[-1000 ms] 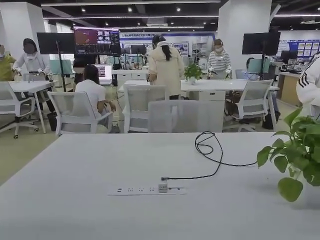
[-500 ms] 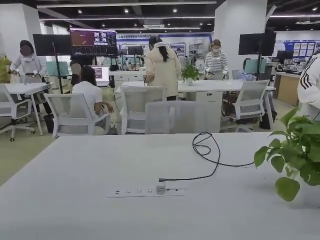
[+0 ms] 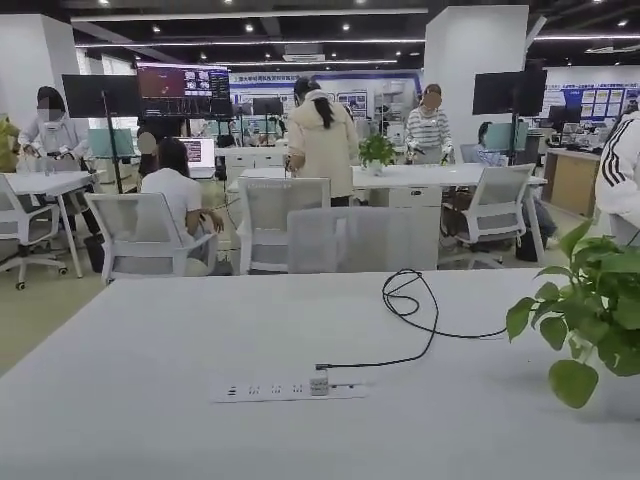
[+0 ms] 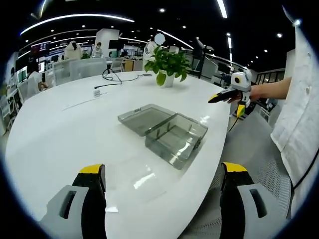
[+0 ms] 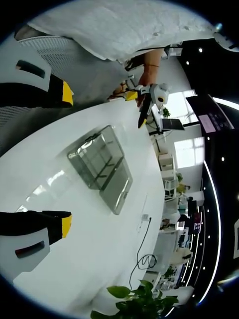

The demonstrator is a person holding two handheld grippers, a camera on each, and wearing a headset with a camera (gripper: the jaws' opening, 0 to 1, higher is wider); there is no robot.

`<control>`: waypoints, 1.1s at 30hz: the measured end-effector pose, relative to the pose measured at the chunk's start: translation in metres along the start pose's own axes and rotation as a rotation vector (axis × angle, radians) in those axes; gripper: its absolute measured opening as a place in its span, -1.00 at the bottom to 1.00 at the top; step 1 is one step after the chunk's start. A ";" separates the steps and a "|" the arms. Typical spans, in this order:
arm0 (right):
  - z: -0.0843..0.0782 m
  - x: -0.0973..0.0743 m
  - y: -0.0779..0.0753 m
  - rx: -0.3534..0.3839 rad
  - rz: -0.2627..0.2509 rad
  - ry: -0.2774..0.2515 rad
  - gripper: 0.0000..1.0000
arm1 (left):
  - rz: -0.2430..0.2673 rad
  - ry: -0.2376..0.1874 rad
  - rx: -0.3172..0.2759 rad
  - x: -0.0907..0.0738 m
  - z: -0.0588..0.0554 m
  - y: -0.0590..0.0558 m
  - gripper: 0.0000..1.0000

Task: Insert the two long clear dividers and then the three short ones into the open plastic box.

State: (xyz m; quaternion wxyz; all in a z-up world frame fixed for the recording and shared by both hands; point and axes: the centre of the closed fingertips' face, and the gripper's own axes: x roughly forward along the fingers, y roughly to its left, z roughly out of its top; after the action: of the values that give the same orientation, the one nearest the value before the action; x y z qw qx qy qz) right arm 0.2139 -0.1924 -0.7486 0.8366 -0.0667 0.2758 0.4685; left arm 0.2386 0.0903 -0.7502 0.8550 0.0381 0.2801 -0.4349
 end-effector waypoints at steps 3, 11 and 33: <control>0.001 0.001 -0.001 0.003 0.000 -0.002 0.71 | 0.018 0.014 -0.011 -0.001 -0.002 0.009 0.94; 0.001 0.003 -0.002 0.011 -0.002 -0.003 0.71 | 0.082 0.077 -0.046 -0.004 -0.012 0.040 0.83; -0.002 0.005 -0.006 0.043 -0.016 -0.010 0.68 | 0.210 0.312 -0.114 0.004 -0.053 0.094 0.18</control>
State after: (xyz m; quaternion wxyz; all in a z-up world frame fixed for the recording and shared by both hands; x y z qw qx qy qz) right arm 0.2202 -0.1924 -0.7538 0.8429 -0.0485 0.2810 0.4563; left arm 0.2883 0.1618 -0.8131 0.8425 0.0854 0.4281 -0.3156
